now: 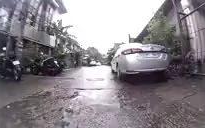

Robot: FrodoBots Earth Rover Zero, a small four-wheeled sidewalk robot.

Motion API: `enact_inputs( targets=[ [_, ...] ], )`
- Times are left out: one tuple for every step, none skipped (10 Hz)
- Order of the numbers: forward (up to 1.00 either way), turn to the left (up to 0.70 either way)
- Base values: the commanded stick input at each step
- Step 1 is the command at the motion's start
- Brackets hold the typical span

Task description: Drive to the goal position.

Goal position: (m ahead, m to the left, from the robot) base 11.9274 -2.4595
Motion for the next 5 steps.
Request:
enact_inputs(
  targets=[
    [1.0,0.0],
    [1.0,0.0],
    [1.0,0.0],
    [1.0,0.0],
    [1.0,0.0]
  ],
)
